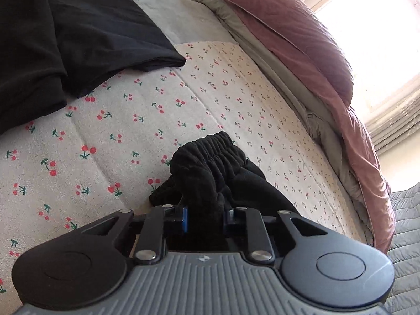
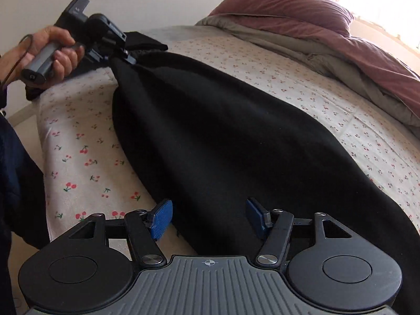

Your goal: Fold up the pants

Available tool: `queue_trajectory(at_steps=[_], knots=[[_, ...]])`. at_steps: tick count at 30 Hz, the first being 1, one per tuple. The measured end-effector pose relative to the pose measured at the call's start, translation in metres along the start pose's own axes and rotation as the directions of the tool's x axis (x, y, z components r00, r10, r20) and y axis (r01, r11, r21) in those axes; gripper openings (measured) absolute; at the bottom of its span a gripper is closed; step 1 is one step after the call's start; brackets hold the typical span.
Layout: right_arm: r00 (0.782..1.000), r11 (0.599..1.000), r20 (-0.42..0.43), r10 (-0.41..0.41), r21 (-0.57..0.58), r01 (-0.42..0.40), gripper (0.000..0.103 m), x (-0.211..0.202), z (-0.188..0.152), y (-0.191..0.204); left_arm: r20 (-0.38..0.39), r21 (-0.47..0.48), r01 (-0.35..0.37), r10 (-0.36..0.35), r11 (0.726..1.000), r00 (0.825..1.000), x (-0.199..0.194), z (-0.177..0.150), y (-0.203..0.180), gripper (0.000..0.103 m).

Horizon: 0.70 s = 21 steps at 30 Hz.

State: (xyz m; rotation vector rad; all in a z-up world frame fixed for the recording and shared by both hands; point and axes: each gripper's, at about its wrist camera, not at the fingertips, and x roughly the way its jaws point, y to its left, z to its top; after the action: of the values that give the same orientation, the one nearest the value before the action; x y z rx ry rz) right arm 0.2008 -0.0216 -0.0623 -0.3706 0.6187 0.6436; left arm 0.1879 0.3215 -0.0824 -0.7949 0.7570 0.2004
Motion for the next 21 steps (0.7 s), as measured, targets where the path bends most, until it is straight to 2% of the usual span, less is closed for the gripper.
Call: queue_trajectory(at_steps=[2,5,8,9,10,11,12,14,15,16,17,18,19,20,21], knots=[[0.998,0.998,-0.038,-0.058,0.036,0.06,0.046,0.015,0.003,-0.006,0.024,-0.001,0.017,-0.017,1.0,1.0,0.0,0.003,-0.005,0.019],[0.998,0.992,-0.026,-0.052,0.116,0.055,0.035,0.02,0.006,-0.02,0.078,0.029,0.056,-0.058,0.998,0.995,-0.003,0.006,-0.017,0.018],[0.991,0.992,-0.052,-0.124,0.0,0.124,0.005,0.033,0.003,-0.01,0.123,0.073,0.114,-0.122,0.991,0.985,-0.003,0.011,-0.033,0.017],[0.989,0.99,-0.05,-0.141,-0.01,0.141,0.002,0.034,0.003,-0.011,0.136,0.087,0.126,-0.137,0.988,0.981,-0.004,0.013,-0.037,0.016],[0.988,0.988,-0.028,-0.154,0.01,0.154,0.002,0.032,0.007,-0.016,0.163,0.103,0.159,-0.174,0.982,0.971,-0.005,0.015,-0.041,0.016],[0.983,0.982,0.01,-0.184,0.04,0.184,0.002,0.025,0.011,-0.023,0.197,0.121,0.208,-0.229,0.971,0.953,-0.008,0.017,-0.045,0.016],[0.973,0.972,0.057,-0.226,0.081,0.221,0.002,0.014,0.016,-0.032,0.24,0.148,0.275,-0.304,0.95,0.922,-0.016,0.017,-0.049,0.016],[0.93,0.943,0.189,-0.316,0.166,0.287,0.002,-0.021,0.029,-0.045,0.3,0.228,0.321,-0.38,0.919,0.875,-0.031,0.013,-0.057,0.016],[0.901,0.933,0.257,-0.349,0.185,0.309,0.002,-0.041,0.034,-0.048,0.303,0.255,0.303,-0.373,0.918,0.877,-0.035,0.012,-0.06,0.016],[0.882,0.929,0.304,-0.361,0.203,0.31,0.002,-0.06,0.037,-0.048,0.283,0.269,0.248,-0.322,0.931,0.903,-0.036,0.011,-0.062,0.017],[0.881,0.933,0.317,-0.35,0.206,0.296,0.002,-0.068,0.038,-0.048,0.251,0.258,0.196,-0.261,0.946,0.932,-0.032,0.01,-0.059,0.017],[0.893,0.942,0.314,-0.323,0.192,0.274,0.002,-0.072,0.037,-0.045,0.207,0.229,0.146,-0.195,0.962,0.959,-0.025,0.009,-0.051,0.017],[0.914,0.955,0.288,-0.287,0.16,0.25,0.002,-0.067,0.033,-0.039,0.155,0.205,0.094,-0.127,0.974,0.98,-0.016,0.009,-0.043,0.017],[0.939,0.968,0.24,-0.244,0.116,0.222,0.002,-0.055,0.023,-0.029,0.092,0.195,0.021,-0.04,0.981,0.995,-0.006,0.007,-0.031,0.017],[0.963,0.979,0.177,-0.201,0.067,0.192,0.002,-0.036,0.01,-0.016,0.043,0.187,-0.038,0.031,0.982,0.999,0.002,0.006,-0.023,0.017]])
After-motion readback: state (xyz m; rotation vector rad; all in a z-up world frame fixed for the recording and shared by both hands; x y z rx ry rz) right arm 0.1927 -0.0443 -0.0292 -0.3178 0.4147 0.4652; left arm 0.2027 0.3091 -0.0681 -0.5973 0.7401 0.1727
